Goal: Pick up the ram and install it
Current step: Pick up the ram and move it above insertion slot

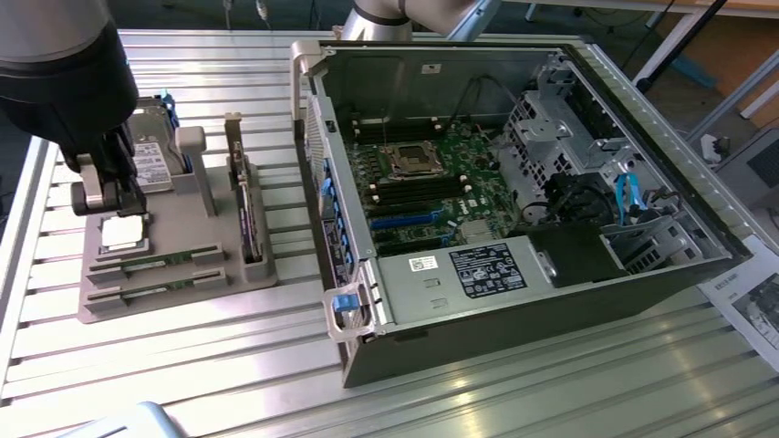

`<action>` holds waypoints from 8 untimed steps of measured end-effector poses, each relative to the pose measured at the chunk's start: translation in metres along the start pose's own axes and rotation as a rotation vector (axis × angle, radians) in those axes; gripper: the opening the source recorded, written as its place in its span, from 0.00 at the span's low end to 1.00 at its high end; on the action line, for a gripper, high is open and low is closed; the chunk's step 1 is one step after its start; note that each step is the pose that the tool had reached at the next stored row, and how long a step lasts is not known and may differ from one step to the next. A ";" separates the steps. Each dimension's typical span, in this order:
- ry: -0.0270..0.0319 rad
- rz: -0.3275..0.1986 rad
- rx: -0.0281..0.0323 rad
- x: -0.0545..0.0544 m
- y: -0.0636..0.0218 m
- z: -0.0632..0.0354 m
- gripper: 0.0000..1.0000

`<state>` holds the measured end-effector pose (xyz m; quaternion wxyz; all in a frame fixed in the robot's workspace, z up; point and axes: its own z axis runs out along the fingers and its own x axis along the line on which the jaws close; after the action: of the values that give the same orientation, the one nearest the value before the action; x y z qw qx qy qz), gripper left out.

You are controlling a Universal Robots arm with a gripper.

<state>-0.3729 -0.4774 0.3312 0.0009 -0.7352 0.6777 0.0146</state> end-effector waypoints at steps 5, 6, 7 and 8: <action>-0.0001 0.000 0.0001 0.000 0.0000 0.0001 0.10; -0.0001 0.000 0.0001 0.000 0.0000 0.0001 0.10; -0.0001 0.000 0.0002 0.000 0.0000 0.0001 0.11; -0.0001 0.000 0.0002 0.000 0.0000 0.0001 0.17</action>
<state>-0.3729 -0.4774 0.3311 0.0010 -0.7352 0.6777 0.0145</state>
